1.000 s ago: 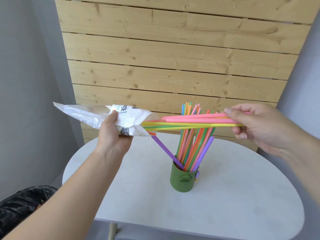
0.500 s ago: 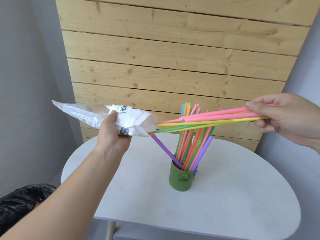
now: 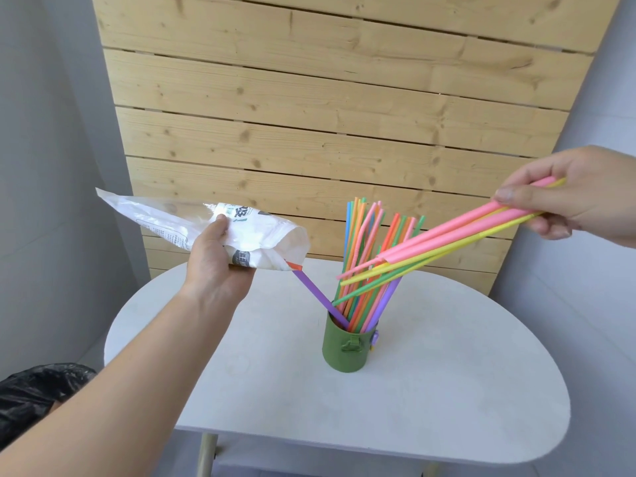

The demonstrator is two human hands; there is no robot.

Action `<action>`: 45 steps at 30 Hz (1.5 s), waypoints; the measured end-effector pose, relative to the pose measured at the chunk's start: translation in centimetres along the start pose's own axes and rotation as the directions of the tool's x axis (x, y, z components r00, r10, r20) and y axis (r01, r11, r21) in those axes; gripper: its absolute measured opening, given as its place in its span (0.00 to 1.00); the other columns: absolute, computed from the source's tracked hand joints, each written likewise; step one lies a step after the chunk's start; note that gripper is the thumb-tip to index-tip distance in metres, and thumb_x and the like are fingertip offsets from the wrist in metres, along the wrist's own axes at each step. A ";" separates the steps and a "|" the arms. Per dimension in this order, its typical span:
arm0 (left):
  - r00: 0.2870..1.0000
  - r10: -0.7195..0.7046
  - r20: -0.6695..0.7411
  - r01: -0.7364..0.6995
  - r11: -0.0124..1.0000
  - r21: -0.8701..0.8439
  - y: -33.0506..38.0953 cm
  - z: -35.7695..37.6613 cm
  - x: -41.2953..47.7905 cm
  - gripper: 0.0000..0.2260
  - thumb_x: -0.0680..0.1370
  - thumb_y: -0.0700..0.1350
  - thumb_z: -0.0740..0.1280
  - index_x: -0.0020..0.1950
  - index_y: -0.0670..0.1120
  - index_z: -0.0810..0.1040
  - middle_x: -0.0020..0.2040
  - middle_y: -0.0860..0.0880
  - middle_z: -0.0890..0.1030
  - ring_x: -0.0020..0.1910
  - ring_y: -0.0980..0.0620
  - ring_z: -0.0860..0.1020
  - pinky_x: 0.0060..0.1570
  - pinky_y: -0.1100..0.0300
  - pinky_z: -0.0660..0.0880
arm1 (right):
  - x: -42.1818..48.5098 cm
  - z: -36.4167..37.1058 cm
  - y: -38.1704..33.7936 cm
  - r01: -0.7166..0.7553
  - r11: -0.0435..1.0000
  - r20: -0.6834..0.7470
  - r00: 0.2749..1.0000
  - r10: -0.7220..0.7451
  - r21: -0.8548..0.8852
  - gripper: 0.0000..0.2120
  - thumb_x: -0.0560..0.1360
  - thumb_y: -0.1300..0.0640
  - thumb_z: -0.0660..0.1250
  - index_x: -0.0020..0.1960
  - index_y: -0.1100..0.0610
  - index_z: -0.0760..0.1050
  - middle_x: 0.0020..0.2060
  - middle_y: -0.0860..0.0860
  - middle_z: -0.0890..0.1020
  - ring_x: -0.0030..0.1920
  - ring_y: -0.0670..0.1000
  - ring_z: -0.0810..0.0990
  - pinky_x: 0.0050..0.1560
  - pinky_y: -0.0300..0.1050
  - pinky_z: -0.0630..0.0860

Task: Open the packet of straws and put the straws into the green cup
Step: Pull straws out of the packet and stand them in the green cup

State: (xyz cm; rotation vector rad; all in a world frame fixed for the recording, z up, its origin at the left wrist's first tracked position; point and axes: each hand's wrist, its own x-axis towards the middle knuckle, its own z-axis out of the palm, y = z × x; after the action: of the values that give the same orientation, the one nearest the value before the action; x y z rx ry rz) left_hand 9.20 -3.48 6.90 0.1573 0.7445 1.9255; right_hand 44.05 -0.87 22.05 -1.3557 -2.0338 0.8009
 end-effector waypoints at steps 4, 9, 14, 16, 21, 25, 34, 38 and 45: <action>1.000 -0.003 -0.002 0.003 1.000 0.003 -0.2 0.1 -0.2 0.05 0.85 0.42 0.65 0.53 0.42 0.79 0.36 0.48 0.88 0.44 0.48 0.87 0.55 0.48 0.83 | 1.0 0.5 -0.9 0.032 0.986 0.011 0.999 -0.031 -0.163 0.06 0.74 0.51 0.73 0.40 0.51 0.85 0.22 0.50 0.77 0.20 0.47 0.71 0.27 0.36 0.71; 1.000 -0.007 0.001 0.007 1.000 0.015 -0.3 0.2 -0.4 0.05 0.85 0.42 0.65 0.53 0.42 0.79 0.36 0.48 0.87 0.42 0.48 0.87 0.52 0.49 0.83 | 2.5 1.8 -2.3 0.088 0.947 0.092 0.994 -0.062 -0.310 0.08 0.74 0.48 0.72 0.39 0.49 0.84 0.24 0.51 0.80 0.23 0.47 0.74 0.35 0.43 0.71; 1.000 -0.004 0.010 0.004 1.000 0.028 -0.3 0.1 -0.3 0.05 0.86 0.42 0.65 0.54 0.42 0.79 0.37 0.48 0.88 0.40 0.49 0.88 0.50 0.51 0.84 | 4.1 4.1 -3.2 0.130 0.901 0.181 0.982 -0.058 -0.414 0.09 0.75 0.47 0.72 0.40 0.50 0.84 0.27 0.51 0.81 0.25 0.47 0.76 0.34 0.43 0.74; 1.000 -0.001 0.017 0.001 1.000 0.025 -0.3 0.1 -0.3 0.05 0.86 0.42 0.65 0.54 0.42 0.79 0.37 0.48 0.88 0.41 0.49 0.88 0.52 0.50 0.83 | 4.8 5.1 -3.5 0.143 0.881 0.208 0.977 -0.052 -0.451 0.09 0.76 0.47 0.72 0.41 0.51 0.84 0.27 0.51 0.81 0.24 0.44 0.75 0.31 0.39 0.73; 1.000 -0.001 0.028 0.001 1.000 0.010 -0.1 0.1 -0.2 0.06 0.86 0.43 0.65 0.55 0.42 0.79 0.39 0.47 0.89 0.39 0.48 0.88 0.51 0.49 0.83 | 6.7 7.1 -3.8 0.153 0.837 0.241 0.970 -0.027 -0.525 0.11 0.75 0.46 0.72 0.42 0.52 0.83 0.30 0.53 0.82 0.26 0.49 0.75 0.32 0.40 0.72; 1.000 -0.003 0.020 0.003 1.000 0.015 0.0 0.1 -0.2 0.06 0.86 0.44 0.65 0.53 0.42 0.79 0.38 0.47 0.88 0.40 0.49 0.88 0.50 0.50 0.83 | 7.9 8.5 -3.9 0.177 0.792 0.200 0.977 -0.071 -0.585 0.13 0.73 0.44 0.74 0.43 0.54 0.82 0.35 0.53 0.84 0.33 0.52 0.80 0.31 0.40 0.73; 0.999 -0.009 0.033 0.009 1.000 0.002 0.2 0.1 -0.2 0.07 0.86 0.43 0.65 0.53 0.42 0.80 0.39 0.47 0.88 0.46 0.47 0.87 0.62 0.48 0.81 | 9.1 10.3 -3.1 0.247 0.675 0.184 0.969 -0.164 -0.695 0.13 0.71 0.42 0.75 0.41 0.51 0.79 0.38 0.47 0.78 0.38 0.46 0.75 0.33 0.43 0.66; 1.000 -0.002 0.025 0.002 1.000 0.010 0.1 0.1 0.0 0.06 0.86 0.43 0.65 0.53 0.42 0.80 0.39 0.47 0.88 0.46 0.47 0.87 0.60 0.48 0.81 | 9.4 10.2 -3.4 0.279 0.669 0.238 0.959 -0.154 -0.689 0.13 0.70 0.42 0.76 0.40 0.51 0.80 0.38 0.47 0.78 0.39 0.48 0.75 0.34 0.43 0.68; 1.000 -0.004 0.012 0.004 1.000 0.020 -0.1 0.1 0.0 0.06 0.86 0.43 0.65 0.52 0.43 0.80 0.38 0.48 0.88 0.42 0.49 0.87 0.57 0.49 0.82 | 9.3 9.0 -3.3 0.289 0.702 0.277 0.951 -0.135 -0.650 0.12 0.68 0.44 0.78 0.40 0.51 0.81 0.39 0.48 0.82 0.41 0.51 0.79 0.43 0.50 0.77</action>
State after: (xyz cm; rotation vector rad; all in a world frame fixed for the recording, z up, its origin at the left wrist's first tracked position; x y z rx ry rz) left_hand 9.32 -3.42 6.98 0.1792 0.7554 1.9121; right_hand 32.49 5.34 19.66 -1.3840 -2.7608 0.0468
